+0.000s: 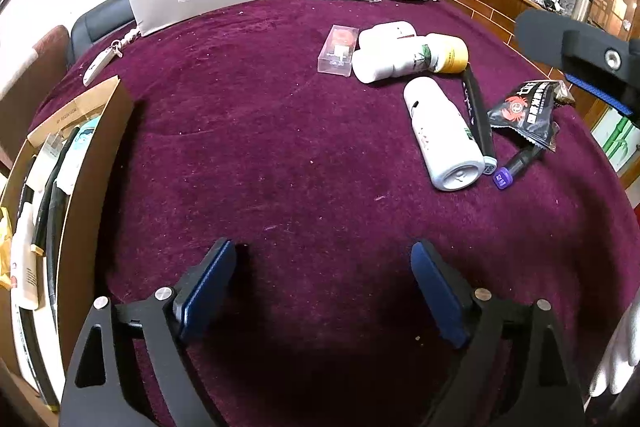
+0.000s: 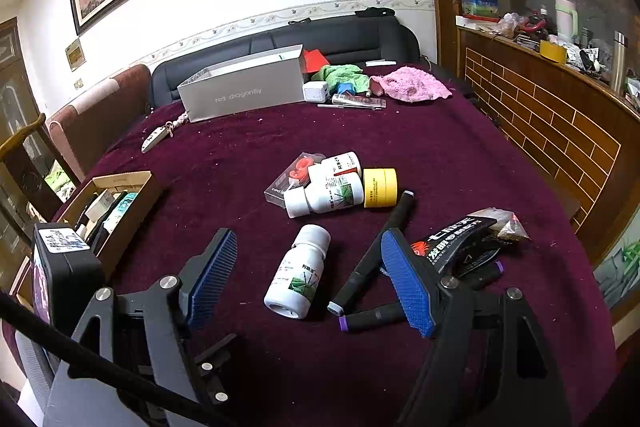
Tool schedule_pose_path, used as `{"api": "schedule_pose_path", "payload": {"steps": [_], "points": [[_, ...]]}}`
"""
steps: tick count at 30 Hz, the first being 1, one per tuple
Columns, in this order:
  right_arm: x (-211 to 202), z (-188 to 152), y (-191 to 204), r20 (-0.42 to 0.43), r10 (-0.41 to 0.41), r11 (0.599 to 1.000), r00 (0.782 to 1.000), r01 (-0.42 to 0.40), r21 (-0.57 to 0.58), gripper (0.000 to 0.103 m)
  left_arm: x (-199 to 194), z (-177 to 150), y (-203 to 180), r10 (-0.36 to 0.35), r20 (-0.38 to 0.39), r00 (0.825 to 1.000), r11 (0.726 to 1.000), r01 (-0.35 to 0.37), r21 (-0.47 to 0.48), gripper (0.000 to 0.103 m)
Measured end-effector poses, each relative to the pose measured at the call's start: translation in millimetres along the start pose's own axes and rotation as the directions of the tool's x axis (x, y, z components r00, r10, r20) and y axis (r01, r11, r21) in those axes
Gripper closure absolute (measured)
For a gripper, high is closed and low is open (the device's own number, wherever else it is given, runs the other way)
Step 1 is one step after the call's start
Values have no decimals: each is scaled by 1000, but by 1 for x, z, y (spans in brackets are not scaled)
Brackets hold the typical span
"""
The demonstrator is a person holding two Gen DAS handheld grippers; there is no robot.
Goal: Organize objects
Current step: 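Move both open grippers back over the pile of objects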
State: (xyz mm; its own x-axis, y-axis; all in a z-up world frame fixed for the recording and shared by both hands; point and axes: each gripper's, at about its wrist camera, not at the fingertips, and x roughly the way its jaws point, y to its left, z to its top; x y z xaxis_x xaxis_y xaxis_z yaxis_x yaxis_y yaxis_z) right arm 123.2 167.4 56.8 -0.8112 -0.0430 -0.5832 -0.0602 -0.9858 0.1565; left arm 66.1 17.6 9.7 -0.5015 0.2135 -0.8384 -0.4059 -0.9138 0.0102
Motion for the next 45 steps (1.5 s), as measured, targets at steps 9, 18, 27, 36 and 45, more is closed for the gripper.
{"api": "schedule_pose_path", "payload": {"steps": [9,18,27,36,45], "points": [[-7,3,-6,28,-23,1000,999,23,4,28,1,0,-1,0,-3,1000,1000,0,3,13],[-9,3,-15,27,-40,999,999,40,10,28,6,1,-6,-11,-21,1000,1000,12,23,2],[-25,17,-71,54,-118,986,992,110,122,28,6,1,-7,6,-26,1000,1000,-5,19,1],[-41,15,-116,18,-192,960,981,184,209,28,-7,41,-3,-110,34,993,992,112,-65,5],[-38,12,-102,4,-199,966,980,196,167,28,32,77,-29,-56,23,998,998,56,-7,7]]}}
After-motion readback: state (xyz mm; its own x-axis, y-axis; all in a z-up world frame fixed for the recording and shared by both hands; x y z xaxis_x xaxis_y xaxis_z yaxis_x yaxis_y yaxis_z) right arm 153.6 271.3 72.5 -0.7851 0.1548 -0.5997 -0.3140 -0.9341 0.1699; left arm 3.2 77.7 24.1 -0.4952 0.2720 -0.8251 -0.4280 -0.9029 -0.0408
